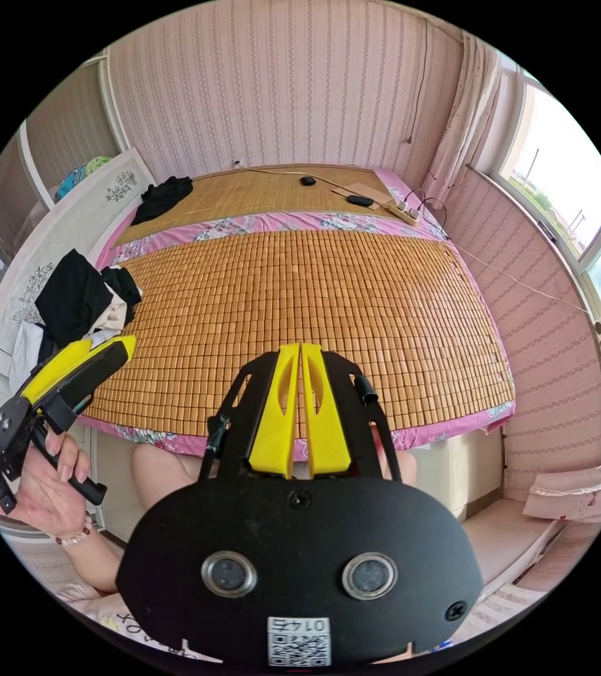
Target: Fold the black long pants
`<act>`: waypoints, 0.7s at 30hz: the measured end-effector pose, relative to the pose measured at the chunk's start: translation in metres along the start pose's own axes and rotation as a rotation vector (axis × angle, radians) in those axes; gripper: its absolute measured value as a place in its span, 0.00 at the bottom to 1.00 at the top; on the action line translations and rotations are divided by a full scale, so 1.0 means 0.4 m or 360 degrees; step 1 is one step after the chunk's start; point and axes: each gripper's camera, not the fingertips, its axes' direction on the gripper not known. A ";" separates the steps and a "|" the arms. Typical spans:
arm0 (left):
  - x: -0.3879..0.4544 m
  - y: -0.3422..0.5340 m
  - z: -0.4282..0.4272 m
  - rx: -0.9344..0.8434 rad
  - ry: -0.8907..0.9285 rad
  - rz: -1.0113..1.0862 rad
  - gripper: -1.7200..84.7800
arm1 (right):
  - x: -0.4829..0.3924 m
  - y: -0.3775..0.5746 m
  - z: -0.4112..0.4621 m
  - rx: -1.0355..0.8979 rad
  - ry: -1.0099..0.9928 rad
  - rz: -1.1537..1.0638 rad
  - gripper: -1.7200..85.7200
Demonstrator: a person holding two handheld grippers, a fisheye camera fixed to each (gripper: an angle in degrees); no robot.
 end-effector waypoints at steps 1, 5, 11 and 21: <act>0.004 -0.003 -0.002 -0.0005 -0.0001 0.0004 0.21 | -0.003 -0.001 -0.003 -0.0001 0.0007 -0.0007 0.01; 0.016 -0.014 -0.014 -0.0007 0.0005 0.0003 0.21 | -0.012 -0.007 -0.013 -0.0012 0.0024 -0.0037 0.01; 0.029 -0.025 -0.028 -0.0010 0.0000 0.0000 0.21 | -0.012 -0.014 -0.030 -0.0015 0.0004 -0.0040 0.01; 0.053 -0.038 -0.047 -0.0013 0.0011 0.0014 0.22 | -0.009 -0.020 -0.049 -0.0014 0.0020 -0.0024 0.01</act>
